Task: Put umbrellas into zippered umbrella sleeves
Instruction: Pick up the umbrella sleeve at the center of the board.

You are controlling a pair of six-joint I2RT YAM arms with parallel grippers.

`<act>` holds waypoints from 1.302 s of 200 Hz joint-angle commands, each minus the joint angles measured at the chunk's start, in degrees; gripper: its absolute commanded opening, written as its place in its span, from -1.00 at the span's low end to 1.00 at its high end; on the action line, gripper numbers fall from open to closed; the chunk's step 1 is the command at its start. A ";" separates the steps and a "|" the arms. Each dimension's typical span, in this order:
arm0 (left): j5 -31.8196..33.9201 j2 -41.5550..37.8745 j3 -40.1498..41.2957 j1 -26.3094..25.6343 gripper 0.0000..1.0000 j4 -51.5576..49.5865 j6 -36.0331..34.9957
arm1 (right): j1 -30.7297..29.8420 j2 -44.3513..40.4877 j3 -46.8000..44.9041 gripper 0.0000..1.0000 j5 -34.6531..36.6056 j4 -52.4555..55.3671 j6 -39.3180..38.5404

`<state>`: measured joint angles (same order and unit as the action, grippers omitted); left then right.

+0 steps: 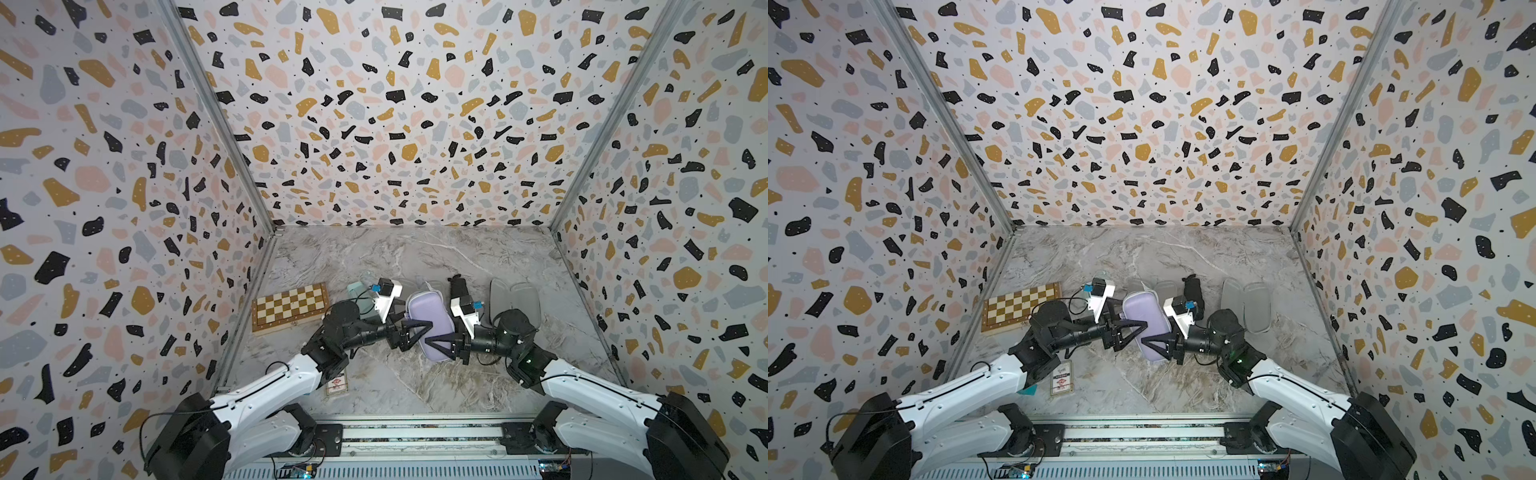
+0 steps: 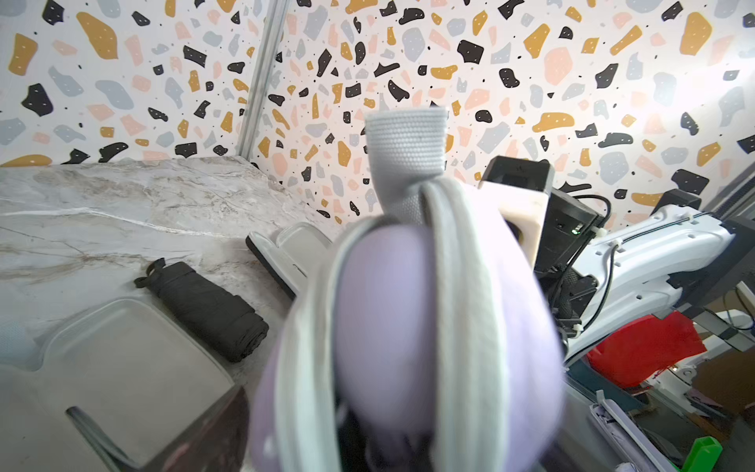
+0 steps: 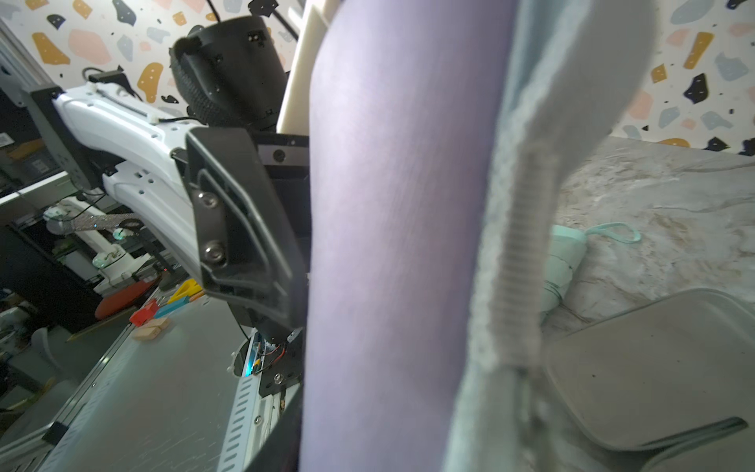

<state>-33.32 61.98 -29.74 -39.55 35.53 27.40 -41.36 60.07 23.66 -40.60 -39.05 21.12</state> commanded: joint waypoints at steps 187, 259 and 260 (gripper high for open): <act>-6.11 6.87 -4.21 -0.97 -0.70 7.38 3.59 | 0.45 5.82 4.91 0.17 1.05 -7.13 -1.41; -15.37 3.09 -13.41 2.18 -0.82 -16.95 -11.85 | 7.88 -12.47 0.46 0.46 14.33 3.34 -9.02; -15.86 3.12 -13.59 2.19 -0.82 -17.10 -12.02 | 7.88 -12.81 0.40 0.46 14.59 3.48 -9.23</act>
<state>-40.56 66.11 -38.52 -38.74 23.03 21.82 -33.98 53.76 24.60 -33.21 -39.44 17.34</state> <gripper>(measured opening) 0.343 0.726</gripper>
